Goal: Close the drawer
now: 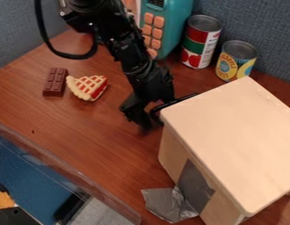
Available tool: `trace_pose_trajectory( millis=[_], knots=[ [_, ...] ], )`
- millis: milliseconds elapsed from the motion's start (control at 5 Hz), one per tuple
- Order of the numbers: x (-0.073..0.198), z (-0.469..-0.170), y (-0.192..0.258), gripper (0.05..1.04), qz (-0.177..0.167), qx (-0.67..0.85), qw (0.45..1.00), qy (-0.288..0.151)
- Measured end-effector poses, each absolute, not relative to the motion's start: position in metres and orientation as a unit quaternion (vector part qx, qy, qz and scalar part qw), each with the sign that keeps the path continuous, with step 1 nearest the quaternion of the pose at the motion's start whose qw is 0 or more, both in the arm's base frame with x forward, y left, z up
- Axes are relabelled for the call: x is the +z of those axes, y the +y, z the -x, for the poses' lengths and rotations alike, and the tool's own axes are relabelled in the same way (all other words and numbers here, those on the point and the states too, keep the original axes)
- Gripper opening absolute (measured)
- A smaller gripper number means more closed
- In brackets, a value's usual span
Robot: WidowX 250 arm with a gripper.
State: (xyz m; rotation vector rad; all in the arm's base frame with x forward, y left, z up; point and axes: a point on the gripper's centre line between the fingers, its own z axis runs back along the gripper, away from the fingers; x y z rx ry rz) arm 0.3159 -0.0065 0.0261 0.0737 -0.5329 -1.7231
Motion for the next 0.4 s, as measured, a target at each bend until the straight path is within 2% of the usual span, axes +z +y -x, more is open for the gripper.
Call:
trace_pose_trajectory(
  millis=[200,400],
  knots=[
    [0.033,-0.329,0.048,0.999,-0.122,-0.668,0.692,-0.243],
    [0.046,-0.332,0.088,0.999,-0.147,-0.589,0.763,-0.223]
  ],
)
